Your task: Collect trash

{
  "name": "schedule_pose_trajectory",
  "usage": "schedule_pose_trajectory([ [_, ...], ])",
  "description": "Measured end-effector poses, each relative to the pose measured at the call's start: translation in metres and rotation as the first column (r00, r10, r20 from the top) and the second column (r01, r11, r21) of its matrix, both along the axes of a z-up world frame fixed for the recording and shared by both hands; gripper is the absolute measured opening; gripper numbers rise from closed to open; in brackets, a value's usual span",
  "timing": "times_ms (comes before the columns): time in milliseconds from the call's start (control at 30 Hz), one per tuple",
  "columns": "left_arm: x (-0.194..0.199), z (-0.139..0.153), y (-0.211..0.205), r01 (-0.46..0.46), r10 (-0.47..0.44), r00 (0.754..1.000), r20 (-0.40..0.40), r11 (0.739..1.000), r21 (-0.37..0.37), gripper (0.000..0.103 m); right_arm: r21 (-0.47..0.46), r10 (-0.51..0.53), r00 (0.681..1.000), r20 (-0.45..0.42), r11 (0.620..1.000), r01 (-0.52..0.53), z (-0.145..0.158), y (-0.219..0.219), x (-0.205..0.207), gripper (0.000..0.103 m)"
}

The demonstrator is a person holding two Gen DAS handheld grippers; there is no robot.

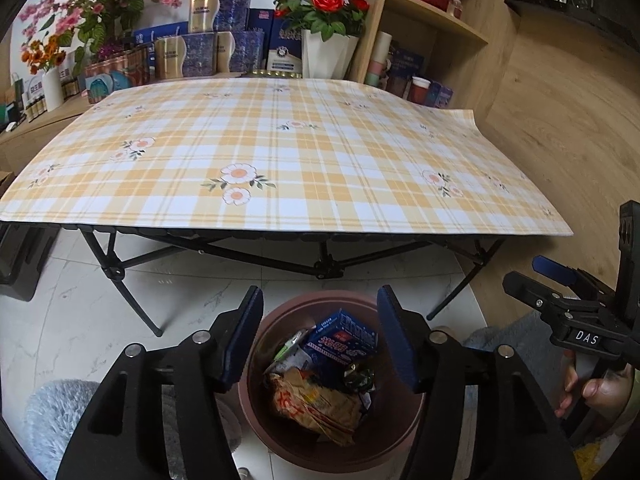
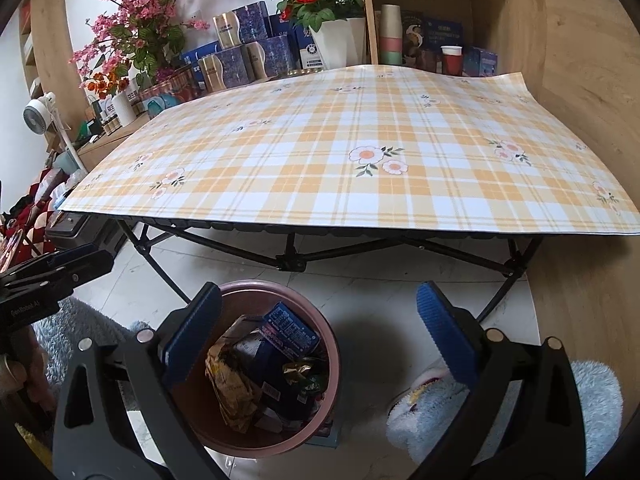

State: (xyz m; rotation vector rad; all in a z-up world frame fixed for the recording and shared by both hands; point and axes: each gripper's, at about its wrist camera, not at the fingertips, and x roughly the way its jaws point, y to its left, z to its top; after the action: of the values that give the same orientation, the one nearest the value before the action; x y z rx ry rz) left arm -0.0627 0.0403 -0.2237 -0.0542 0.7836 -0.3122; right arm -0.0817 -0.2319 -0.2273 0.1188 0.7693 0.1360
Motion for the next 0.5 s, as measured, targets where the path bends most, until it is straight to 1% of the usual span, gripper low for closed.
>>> schedule_pose_trajectory([
  [233, -0.004, 0.007, 0.01, -0.044, 0.045, 0.999, 0.03, 0.999, -0.015, 0.065, 0.01, -0.024, 1.0, 0.009, 1.0, 0.024, 0.003, -0.006, -0.001, 0.097],
  [367, -0.003, 0.011, 0.012, -0.069, 0.069, 0.997, 0.036, 0.998, -0.004, 0.067, 0.005, -0.025, 0.999, 0.023, 1.0, 0.025, 0.011, -0.006, 0.0, 0.097],
  [433, -0.003, 0.023, 0.01, -0.065, 0.063, 0.996, 0.069, 0.998, 0.014, 0.072, -0.001, -0.021, 0.999, 0.034, 1.0, 0.021, 0.022, -0.006, 0.003, 0.097],
  [500, -0.004, 0.039, 0.007, -0.055, 0.049, 0.992, 0.119, 0.997, 0.048, 0.082, -0.009, -0.015, 0.998, 0.056, 1.0, 0.016, 0.037, -0.008, 0.005, 0.097],
])
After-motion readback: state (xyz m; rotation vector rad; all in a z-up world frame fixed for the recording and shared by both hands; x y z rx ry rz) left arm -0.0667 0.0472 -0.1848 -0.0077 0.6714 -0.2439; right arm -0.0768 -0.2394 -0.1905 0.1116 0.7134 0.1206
